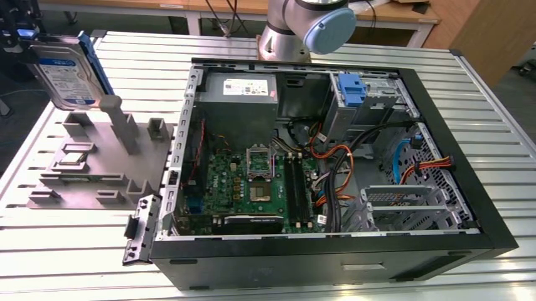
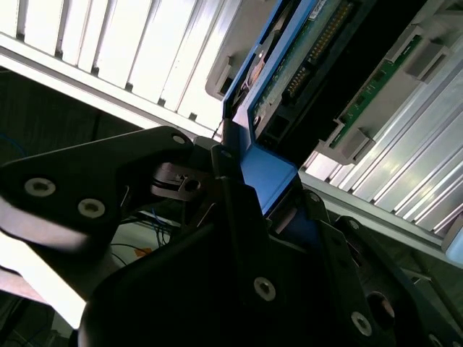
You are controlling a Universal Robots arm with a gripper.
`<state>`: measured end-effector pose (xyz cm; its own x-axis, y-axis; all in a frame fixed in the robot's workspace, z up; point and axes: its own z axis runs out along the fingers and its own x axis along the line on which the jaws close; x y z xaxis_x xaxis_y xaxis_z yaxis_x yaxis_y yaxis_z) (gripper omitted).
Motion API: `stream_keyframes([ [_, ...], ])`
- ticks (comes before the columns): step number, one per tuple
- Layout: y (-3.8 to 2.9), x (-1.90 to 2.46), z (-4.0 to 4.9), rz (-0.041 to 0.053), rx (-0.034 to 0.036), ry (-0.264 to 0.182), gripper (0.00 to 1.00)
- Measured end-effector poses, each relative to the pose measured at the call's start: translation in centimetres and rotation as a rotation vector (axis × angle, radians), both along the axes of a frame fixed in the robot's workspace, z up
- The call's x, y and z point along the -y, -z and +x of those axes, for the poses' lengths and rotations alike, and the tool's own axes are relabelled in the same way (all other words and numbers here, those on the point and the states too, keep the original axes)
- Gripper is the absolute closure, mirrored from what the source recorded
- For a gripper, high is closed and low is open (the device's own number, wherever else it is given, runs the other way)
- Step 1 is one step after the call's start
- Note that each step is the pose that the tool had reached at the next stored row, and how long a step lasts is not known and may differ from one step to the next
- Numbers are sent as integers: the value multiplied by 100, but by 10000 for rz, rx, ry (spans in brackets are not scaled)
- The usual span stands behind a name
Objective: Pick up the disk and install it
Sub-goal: 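Pick up the disk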
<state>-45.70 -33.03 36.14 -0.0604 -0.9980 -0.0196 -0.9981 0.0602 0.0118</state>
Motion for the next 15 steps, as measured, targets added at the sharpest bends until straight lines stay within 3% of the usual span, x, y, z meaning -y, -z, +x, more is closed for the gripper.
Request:
stream_keyframes([
  [15, -33, 0, 0, 0, -1, 0, 63],
])
